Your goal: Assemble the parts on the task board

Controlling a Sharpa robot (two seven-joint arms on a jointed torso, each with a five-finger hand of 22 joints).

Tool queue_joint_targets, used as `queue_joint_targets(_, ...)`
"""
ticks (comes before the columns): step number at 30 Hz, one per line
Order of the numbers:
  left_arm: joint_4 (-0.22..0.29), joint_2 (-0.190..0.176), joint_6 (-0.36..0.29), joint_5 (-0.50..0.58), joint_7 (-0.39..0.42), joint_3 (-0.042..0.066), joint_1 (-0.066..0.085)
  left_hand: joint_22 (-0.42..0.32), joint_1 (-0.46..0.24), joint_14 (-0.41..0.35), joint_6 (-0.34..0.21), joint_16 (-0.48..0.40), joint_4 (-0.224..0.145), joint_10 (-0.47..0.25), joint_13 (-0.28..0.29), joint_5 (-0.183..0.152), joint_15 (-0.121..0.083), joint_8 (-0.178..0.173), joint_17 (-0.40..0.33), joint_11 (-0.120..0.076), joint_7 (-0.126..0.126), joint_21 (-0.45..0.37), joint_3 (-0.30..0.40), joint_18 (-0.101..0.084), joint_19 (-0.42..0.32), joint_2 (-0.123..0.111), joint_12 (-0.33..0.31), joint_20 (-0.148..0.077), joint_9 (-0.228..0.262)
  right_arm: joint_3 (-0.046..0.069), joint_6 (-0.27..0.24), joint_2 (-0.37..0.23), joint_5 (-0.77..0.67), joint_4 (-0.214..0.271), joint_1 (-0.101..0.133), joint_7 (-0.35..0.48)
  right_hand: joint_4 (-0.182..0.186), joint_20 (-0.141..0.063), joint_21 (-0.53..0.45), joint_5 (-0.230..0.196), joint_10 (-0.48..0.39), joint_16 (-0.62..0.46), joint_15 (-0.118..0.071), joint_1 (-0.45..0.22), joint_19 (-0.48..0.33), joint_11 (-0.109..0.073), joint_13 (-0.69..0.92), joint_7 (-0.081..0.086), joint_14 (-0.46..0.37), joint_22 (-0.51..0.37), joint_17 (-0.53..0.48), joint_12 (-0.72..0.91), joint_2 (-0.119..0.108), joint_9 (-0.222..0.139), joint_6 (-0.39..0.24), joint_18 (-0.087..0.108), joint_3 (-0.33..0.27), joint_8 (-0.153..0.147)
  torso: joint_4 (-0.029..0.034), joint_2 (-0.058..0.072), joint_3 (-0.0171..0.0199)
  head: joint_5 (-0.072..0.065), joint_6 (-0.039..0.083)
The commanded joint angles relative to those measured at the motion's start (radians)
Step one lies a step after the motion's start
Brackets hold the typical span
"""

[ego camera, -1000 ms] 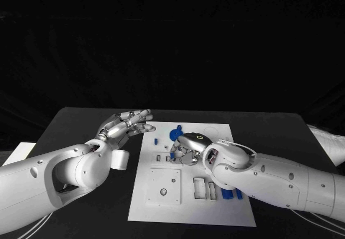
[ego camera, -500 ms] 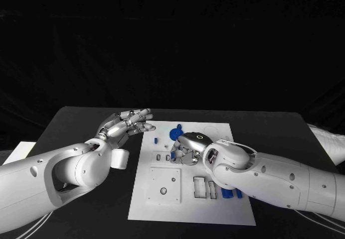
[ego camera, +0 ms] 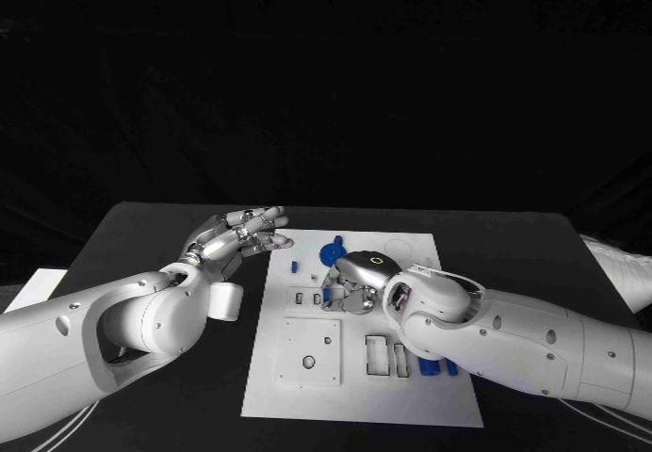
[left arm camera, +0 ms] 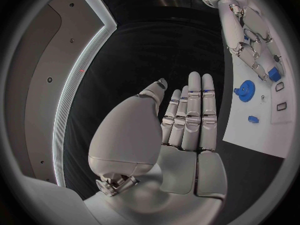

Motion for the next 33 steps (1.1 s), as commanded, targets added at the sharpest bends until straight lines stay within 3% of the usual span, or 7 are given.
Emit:
queue_joint_targets(1,0.003,0.001,0.02,0.002,0.004,0.001,0.001,-0.002,0.002,-0.006,-0.007,-0.005,-0.005,-0.005,0.0,-0.003,-0.001,-0.002,0.001,-0.002,-0.002,-0.004,0.001,0.011,-0.007,0.004,0.0,-0.001,0.0,-0.003,0.004,0.0,-0.016,-0.002,-0.004,-0.019,0.009,0.007,-0.006,-0.007,0.053,-0.007,0.009,-0.008,0.042,0.008,0.202,0.002,0.084,0.132,0.174,-0.008,-0.013,-0.003,-0.014,-0.008,-0.01,-0.002,-0.0001,0.0,0.0,-0.001,0.001)
queue_joint_targets(15,-0.005,0.002,0.02,-0.004,-0.013,0.0,0.001,-0.001,0.0,0.001,0.0,-0.002,-0.006,0.004,0.002,-0.004,-0.004,0.001,0.007,-0.006,-0.005,0.0,0.002,0.011,-0.004,0.006,0.003,-0.002,0.002,-0.001,-0.218,-0.024,0.0,0.048,-0.013,0.051,0.096,0.015,-0.008,-0.032,0.044,-0.007,0.017,-0.028,0.041,0.015,0.191,0.009,0.084,0.129,0.174,-0.026,-0.043,0.0,-0.048,-0.007,-0.086,0.004,0.0001,0.0,0.0021,-0.001,0.004)
queue_joint_targets(22,-0.032,0.006,0.035,-0.126,-0.147,0.0,0.001,0.053,-0.036,0.2,0.057,0.17,0.012,0.173,0.031,-0.004,-0.066,0.015,0.121,-0.066,-0.05,0.114,0.002,0.015,0.14,-0.001,0.065,-0.059,0.007,0.025,-0.289,-0.097,0.218,0.105,-0.004,0.298,0.107,0.017,-0.026,-0.025,0.029,-0.019,0.018,0.009,0.023,0.018,0.174,0.013,0.078,0.093,0.152,-0.053,-0.033,-0.001,-0.06,0.001,-0.088,0.001,-0.003,-0.004,0.0019,0.003,0.009)
queue_joint_targets(25,-0.053,0.015,0.053,-0.223,-0.263,0.0,0.001,0.127,-0.054,0.279,0.082,0.794,0.023,0.256,0.081,0.001,-0.11,0.019,0.701,-0.106,-0.099,0.25,0.001,0.008,0.268,-0.018,0.118,-0.103,0.01,0.033,-0.193,-0.149,0.415,0.116,0.025,0.392,0.094,0.018,-0.065,-0.034,-0.006,-0.052,0.019,0.05,-0.014,0.02,0.137,0.015,0.063,0.018,0.092,-0.117,-0.02,0.0,-0.07,0.017,-0.087,0.002,-0.0038,-0.008,0.0033,0.007,0.012)
queue_joint_targets(27,-0.069,0.024,0.077,-0.289,-0.345,0.0,0.002,0.185,-0.097,0.291,0.082,0.996,0.053,0.311,0.119,-0.007,-0.107,0.02,0.915,-0.108,-0.086,0.31,-0.015,0.002,0.281,-0.013,0.171,-0.109,0.011,0.036,-0.13,-0.184,0.533,0.121,0.047,0.423,0.083,0.018,-0.085,-0.036,-0.024,-0.071,0.019,0.07,-0.031,0.02,0.118,0.016,0.055,-0.016,0.061,-0.149,-0.012,0.0,-0.074,0.024,-0.089,0.004,-0.0054,-0.013,0.0052,0.01,0.008)
queue_joint_targets(28,-0.079,0.029,0.095,-0.33,-0.393,0.0,0.004,0.371,-0.112,0.298,0.09,1.089,0.061,0.333,0.152,-0.007,-0.113,0.029,1.016,-0.117,-0.093,0.46,-0.025,-0.02,0.333,-0.016,0.214,-0.115,0.015,0.037,-0.105,-0.203,0.593,0.123,0.06,0.434,0.079,0.017,-0.099,-0.039,-0.034,-0.085,0.019,0.078,-0.042,0.019,0.106,0.016,0.049,-0.04,0.04,-0.169,-0.008,0.001,-0.074,0.029,-0.091,0.005,-0.0072,-0.016,0.0062,0.011,0.007)
queue_joint_targets(33,-0.146,0.079,0.234,-0.6,-0.666,0.001,0.041,0.849,-0.179,0.312,0.078,1.268,0.146,0.19,0.593,-0.008,-0.118,0.126,1.225,-0.13,-0.11,0.843,-0.106,-0.074,0.389,0.002,0.685,-0.129,0.061,0.039,-0.043,-0.3,0.828,0.117,0.121,0.461,0.065,0.015,-0.134,-0.037,-0.056,-0.118,0.017,0.095,-0.066,0.018,0.075,0.015,0.039,-0.094,-0.006,-0.214,0.003,0.002,-0.079,0.039,-0.099,0.006,-0.0167,-0.029,0.0103,0.016,0.0)
